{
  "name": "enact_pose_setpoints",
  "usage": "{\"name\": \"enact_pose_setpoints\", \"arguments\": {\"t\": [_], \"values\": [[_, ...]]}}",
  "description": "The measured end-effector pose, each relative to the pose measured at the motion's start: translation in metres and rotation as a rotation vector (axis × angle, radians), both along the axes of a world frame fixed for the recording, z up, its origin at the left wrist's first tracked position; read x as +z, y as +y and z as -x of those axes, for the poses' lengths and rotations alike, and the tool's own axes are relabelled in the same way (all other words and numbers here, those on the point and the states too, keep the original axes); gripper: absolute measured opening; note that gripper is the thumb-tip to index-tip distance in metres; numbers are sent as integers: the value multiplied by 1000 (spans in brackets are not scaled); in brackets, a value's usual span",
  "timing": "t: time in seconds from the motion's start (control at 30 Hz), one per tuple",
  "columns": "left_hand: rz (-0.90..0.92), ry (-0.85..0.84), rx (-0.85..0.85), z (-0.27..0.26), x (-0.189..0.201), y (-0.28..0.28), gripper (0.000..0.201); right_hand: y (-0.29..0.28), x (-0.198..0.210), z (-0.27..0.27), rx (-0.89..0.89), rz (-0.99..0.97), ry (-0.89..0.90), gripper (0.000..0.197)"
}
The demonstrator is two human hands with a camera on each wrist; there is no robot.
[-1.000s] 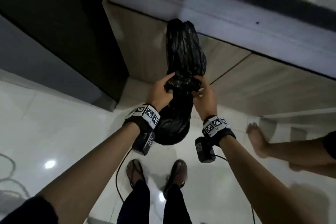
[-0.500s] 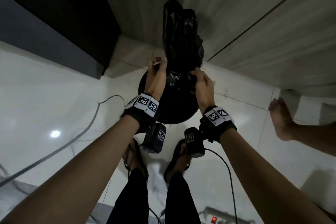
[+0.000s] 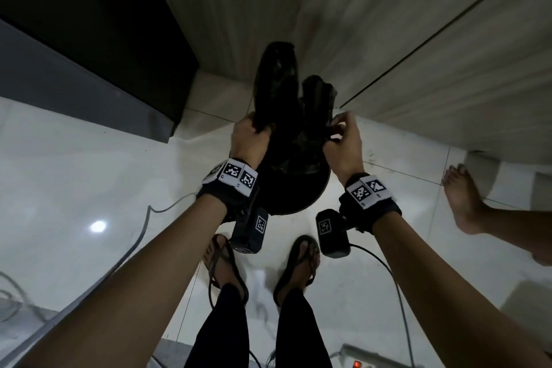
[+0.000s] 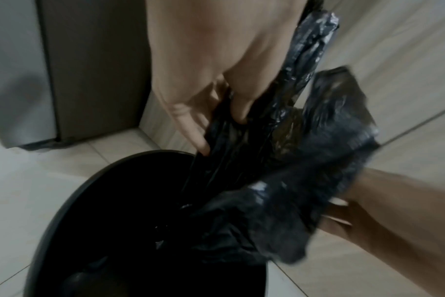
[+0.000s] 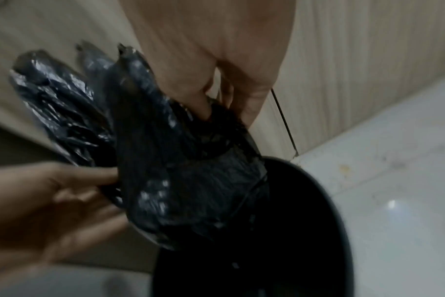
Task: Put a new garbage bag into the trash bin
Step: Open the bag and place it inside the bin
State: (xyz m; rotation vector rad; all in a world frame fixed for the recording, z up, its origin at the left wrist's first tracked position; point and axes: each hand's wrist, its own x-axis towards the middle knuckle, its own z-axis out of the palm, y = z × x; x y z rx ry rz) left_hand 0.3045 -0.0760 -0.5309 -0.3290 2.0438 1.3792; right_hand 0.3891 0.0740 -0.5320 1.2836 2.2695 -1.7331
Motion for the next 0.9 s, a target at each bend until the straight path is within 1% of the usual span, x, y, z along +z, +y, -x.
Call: {"name": "enact_pose_setpoints", "arguments": {"t": [0.07,0.1,0.17,0.23,0.27,0.33,0.37,0.47,0.5,0.53,0.57,0.63,0.67,0.73,0.83,0.9], "values": [[17,25,147,3,-5,-8,23,1,0,-6,45,-117,12,35],[5,33,182,3,-2,-10,24,2,1,-9,61,-131,23,39],[-40,70,182,3,3,-10,34,2,6,-11,86,-105,52,46],[-83,43,145,3,13,-6,41,1,12,-7,87,-13,65,48],[-111,10,125,4,19,-3,44,0,15,-4,75,46,64,46],[-191,-60,95,4,29,3,48,-4,23,4,20,188,68,30],[-217,-96,73,4,32,5,52,-6,28,8,-16,266,56,26],[-241,-166,-62,4,33,13,70,-10,35,18,-103,514,-26,29],[-228,-178,-104,3,32,14,72,-13,34,20,-120,556,-45,30],[-214,-181,-130,2,30,15,70,-15,32,21,-131,558,-54,31],[-203,-172,-140,0,27,16,66,-18,27,21,-142,527,-47,27],[-152,-116,-134,-2,21,15,53,-23,20,18,-147,452,-10,11],[-118,-88,-135,-2,18,13,49,-25,18,16,-134,426,3,14],[-78,-77,-142,-1,11,9,47,-25,16,13,-78,345,8,27],[-2,-97,-205,2,1,2,57,-25,9,10,59,182,-26,46],[43,-123,-264,1,-5,-2,63,-26,2,11,125,113,-62,55]]}}
